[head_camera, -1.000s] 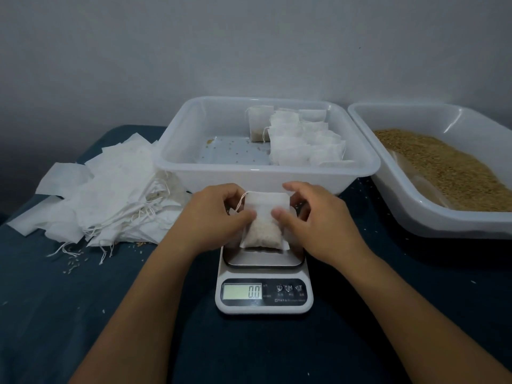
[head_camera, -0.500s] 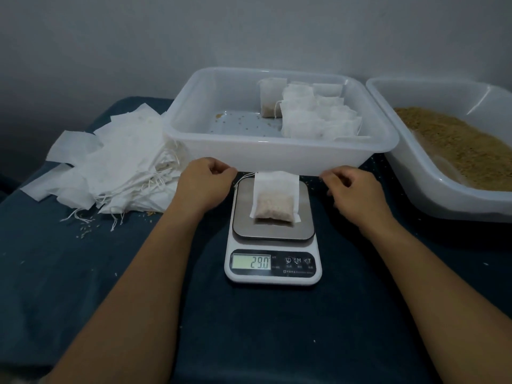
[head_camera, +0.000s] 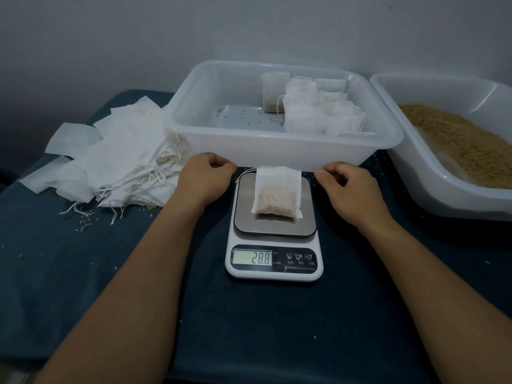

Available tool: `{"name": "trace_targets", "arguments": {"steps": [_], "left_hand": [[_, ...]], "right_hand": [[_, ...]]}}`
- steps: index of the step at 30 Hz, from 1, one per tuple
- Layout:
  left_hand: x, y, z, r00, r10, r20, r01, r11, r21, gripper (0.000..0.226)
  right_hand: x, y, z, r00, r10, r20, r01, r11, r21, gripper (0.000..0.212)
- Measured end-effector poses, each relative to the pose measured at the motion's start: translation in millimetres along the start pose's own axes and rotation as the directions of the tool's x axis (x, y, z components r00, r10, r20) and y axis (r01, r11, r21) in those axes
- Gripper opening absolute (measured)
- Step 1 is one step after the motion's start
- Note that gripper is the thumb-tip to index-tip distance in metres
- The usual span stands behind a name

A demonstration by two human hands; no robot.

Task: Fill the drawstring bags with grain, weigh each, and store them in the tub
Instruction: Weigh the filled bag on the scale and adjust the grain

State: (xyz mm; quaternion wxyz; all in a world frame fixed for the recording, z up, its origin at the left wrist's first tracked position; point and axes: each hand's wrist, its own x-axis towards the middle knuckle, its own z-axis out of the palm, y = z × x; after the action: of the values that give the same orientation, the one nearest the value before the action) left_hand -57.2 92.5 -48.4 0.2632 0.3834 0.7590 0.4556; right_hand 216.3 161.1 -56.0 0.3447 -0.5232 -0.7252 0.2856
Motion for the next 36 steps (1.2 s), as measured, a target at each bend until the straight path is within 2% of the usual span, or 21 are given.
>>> {"name": "trace_targets", "arguments": {"steps": [5, 7, 10, 12, 14, 17, 19, 21, 23, 25, 28, 30, 34, 36], "left_hand": [[-3.0, 5.6, 2.0, 1.0, 0.011, 0.004, -0.011, 1.0, -0.027, 0.007], [-5.3, 7.9, 1.7, 0.999, 0.036, 0.014, -0.036, 0.999, -0.031, 0.008], [-10.6, 13.0, -0.4, 0.991, 0.122, 0.052, -0.12, 0.992, -0.033, 0.011], [-16.5, 19.0, -2.6, 0.977, 0.195, 0.091, -0.191, 0.98, -0.049, 0.015], [-23.5, 26.1, -4.8, 0.94, 0.298, 0.165, -0.285, 0.954, -0.094, 0.018], [-38.3, 38.0, -7.8, 0.849, 0.458, 0.263, -0.412, 0.886, -0.214, 0.025], [-47.6, 44.5, -9.1, 0.831, 0.496, 0.253, -0.419, 0.856, -0.302, 0.033], [-54.5, 50.4, -8.4, 0.816, 0.518, 0.256, -0.405, 0.828, -0.388, 0.052], [-60.2, 56.3, -3.6, 0.775, 0.536, 0.334, -0.348, 0.804, -0.482, 0.069], [-66.8, 62.6, 6.6, 0.733, 0.522, 0.436, -0.258, 0.807, -0.531, 0.074], [-75.3, 75.4, 25.6, 0.711, 0.471, 0.521, -0.085, 0.794, -0.601, 0.063], [-77.4, 85.6, 34.9, 0.753, 0.43, 0.498, -0.015, 0.768, -0.64, 0.051], [-70.2, 105.3, 43.2, 0.801, 0.409, 0.437, -0.016, 0.744, -0.668, 0.024], [-61.3, 111.7, 43.6, 0.806, 0.415, 0.423, -0.077, 0.781, -0.62, 0.014]], "right_hand": [[0.6, -16.3, 7.2, 0.997, -0.052, 0.056, 0.049, 0.997, 0.054, 0.029], [2.3, -23.1, 11.4, 0.994, -0.098, 0.055, 0.096, 0.995, 0.042, 0.026], [1.4, -31.6, 14.6, 0.99, -0.137, 0.036, 0.133, 0.987, 0.088, 0.009], [-3.0, -38.0, 13.4, 0.985, -0.166, 0.037, 0.159, 0.975, 0.155, 0.016], [-10.8, -47.6, 7.8, 0.97, -0.242, 0.028, 0.231, 0.952, 0.2, 0.016], [-21.7, -65.8, -5.3, 0.925, -0.38, -0.032, 0.377, 0.899, 0.221, 0.009], [-24.7, -80.2, -17.8, 0.898, -0.435, -0.061, 0.437, 0.869, 0.232, 0.006], [-23.7, -93.7, -32.7, 0.877, -0.477, -0.067, 0.477, 0.844, 0.246, 0.006], [-19.7, -104.8, -46.7, 0.864, -0.499, -0.062, 0.495, 0.825, 0.273, 0.004], [-13.7, -113.1, -58.6, 0.86, -0.506, -0.07, 0.5, 0.806, 0.317, 0.003], [-0.7, -119.6, -70.5, 0.848, -0.518, -0.116, 0.526, 0.791, 0.313, 0.004], [7.5, -121.0, -76.2, 0.848, -0.513, -0.133, 0.527, 0.792, 0.308, 0.004], [25.9, -114.8, -92.8, 0.863, -0.481, -0.156, 0.506, 0.815, 0.283, 0.007], [34.3, -109.9, -105.9, 0.875, -0.456, -0.161, 0.484, 0.834, 0.266, 0.02]]}}
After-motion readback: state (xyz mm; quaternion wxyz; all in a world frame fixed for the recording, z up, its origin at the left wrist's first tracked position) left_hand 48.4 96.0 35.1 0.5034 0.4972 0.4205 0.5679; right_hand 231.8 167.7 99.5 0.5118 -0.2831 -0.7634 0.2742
